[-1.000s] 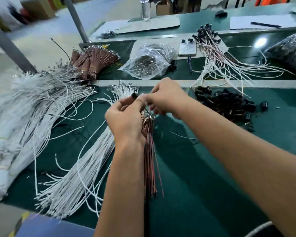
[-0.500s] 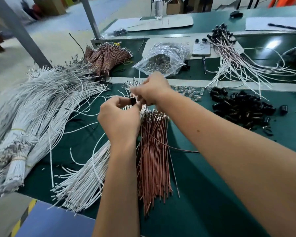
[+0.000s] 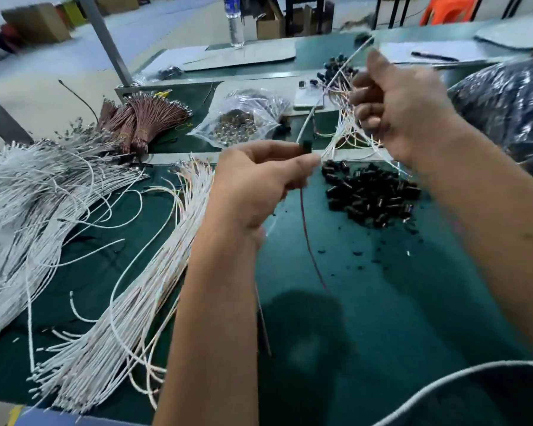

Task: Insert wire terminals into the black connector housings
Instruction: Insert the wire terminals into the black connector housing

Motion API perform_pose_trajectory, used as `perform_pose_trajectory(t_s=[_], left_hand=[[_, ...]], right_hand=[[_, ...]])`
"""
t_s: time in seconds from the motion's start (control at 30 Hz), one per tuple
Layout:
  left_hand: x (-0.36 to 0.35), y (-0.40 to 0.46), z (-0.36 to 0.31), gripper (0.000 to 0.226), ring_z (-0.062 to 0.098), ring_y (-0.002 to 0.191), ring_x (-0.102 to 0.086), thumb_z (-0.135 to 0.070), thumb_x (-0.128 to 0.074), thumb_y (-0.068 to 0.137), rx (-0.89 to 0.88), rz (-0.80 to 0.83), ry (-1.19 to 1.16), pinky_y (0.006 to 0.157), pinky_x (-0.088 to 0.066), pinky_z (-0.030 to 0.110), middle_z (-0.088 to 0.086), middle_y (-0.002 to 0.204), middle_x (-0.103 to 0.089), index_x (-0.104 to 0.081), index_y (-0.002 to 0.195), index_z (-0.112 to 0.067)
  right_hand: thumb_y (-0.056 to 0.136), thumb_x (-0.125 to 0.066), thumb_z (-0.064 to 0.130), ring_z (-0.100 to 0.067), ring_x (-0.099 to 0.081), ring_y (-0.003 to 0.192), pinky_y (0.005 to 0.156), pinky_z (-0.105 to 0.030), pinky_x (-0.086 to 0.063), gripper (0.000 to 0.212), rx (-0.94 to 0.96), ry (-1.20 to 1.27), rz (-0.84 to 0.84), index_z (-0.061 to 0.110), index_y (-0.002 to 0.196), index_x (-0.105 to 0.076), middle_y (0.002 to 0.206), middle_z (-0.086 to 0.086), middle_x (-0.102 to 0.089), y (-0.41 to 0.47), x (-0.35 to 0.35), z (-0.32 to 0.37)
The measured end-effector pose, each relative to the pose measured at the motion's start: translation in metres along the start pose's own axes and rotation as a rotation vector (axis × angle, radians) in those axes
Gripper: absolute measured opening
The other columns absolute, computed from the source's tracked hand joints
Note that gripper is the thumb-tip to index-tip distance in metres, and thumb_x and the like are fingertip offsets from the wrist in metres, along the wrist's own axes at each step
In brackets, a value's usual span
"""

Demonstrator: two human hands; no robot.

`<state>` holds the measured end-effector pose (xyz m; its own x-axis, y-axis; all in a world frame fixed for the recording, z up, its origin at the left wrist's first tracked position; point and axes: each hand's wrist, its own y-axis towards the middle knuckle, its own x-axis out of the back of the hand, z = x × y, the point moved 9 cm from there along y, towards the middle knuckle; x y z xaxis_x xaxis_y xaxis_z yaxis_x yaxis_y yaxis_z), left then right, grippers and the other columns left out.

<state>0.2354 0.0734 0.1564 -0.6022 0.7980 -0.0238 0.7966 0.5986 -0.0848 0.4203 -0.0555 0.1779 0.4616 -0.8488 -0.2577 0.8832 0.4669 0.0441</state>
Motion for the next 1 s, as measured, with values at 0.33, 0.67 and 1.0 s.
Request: perform_pose_trajectory(t_s=[0.33,0.67,1.0], left_hand=[[-0.127,0.025,0.07,0.015,0.006,0.053,-0.054,0.002,-0.071,0.088,0.243,0.207,-0.376,0.047,-0.038,0.014,0.017,0.101,-0.066,-0.07,0.103,0.002],[-0.106,0.032,0.08,0.017,0.011,0.065,-0.065,-0.002,-0.081,0.074,-0.007,0.291,-0.24,0.062,-0.051,0.019,0.005,0.084,-0.076,-0.078,0.087,-0.013],[-0.104,0.027,0.077,0.026,0.017,0.082,-0.07,0.014,-0.079,0.072,-0.206,0.389,-0.136,0.081,-0.058,0.026,0.008,0.09,-0.077,-0.077,0.086,-0.009]], right_hand=[[0.085,-0.071,0.03,-0.006,-0.044,0.042,0.033,-0.014,-0.025,0.025,-0.256,-0.365,0.308,0.006,0.091,-0.075,0.062,-0.003,-0.055,-0.089,0.076,-0.078],[0.082,-0.076,0.021,-0.01,-0.058,0.056,0.039,-0.015,-0.037,0.016,0.008,-0.011,0.056,0.007,0.087,-0.079,0.068,-0.006,-0.066,-0.082,0.106,-0.062],[0.088,-0.083,0.009,-0.022,-0.075,0.064,0.043,-0.025,-0.05,0.021,0.565,-0.314,-0.163,-0.002,0.098,-0.069,0.078,-0.006,-0.075,-0.109,0.089,-0.024]])
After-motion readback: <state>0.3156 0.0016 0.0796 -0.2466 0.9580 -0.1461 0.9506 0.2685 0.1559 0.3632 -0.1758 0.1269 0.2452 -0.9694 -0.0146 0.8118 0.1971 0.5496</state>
